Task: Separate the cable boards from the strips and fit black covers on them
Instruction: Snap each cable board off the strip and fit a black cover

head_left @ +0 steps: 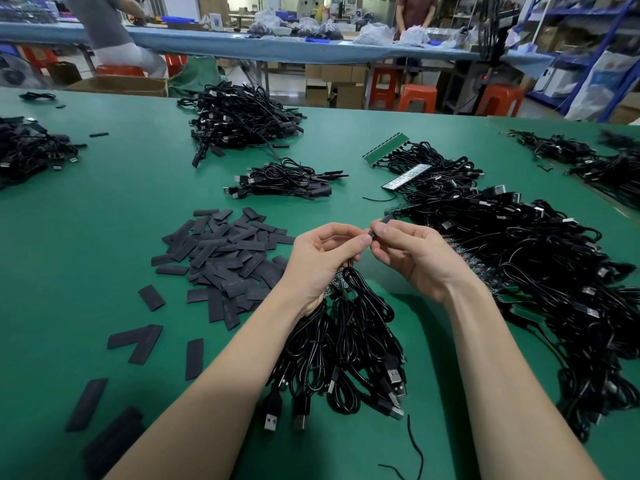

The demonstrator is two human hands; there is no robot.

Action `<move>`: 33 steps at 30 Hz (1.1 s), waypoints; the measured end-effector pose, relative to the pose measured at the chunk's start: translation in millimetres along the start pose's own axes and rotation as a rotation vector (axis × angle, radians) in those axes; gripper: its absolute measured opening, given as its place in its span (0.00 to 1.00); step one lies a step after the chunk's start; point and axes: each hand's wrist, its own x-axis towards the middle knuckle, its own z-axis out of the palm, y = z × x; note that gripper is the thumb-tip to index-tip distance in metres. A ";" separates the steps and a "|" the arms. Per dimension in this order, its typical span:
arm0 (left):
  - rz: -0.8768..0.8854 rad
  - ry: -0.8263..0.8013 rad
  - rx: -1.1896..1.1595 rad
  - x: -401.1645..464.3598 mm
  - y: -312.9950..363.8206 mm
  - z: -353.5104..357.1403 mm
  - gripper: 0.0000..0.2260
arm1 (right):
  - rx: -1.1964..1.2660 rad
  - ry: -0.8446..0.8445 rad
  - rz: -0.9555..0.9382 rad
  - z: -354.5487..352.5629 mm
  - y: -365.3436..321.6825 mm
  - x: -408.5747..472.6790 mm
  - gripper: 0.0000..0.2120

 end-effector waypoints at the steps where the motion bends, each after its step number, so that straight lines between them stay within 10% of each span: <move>1: -0.003 0.003 0.001 0.2 -0.2 -0.4 0.07 | -0.001 -0.003 -0.002 0.4 0.8 0.2 0.04; 10: -0.024 0.026 -0.115 2.9 -1.2 -0.4 0.03 | -0.131 0.061 -0.170 10.4 4.7 1.2 0.22; 16: -0.027 0.036 -0.145 3.9 -2.1 -1.7 0.04 | -0.086 0.104 -0.243 16.0 6.4 1.5 0.09; 33: -0.043 0.049 -0.160 5.5 -4.0 -3.0 0.09 | -0.028 0.150 -0.213 21.2 11.3 6.8 0.11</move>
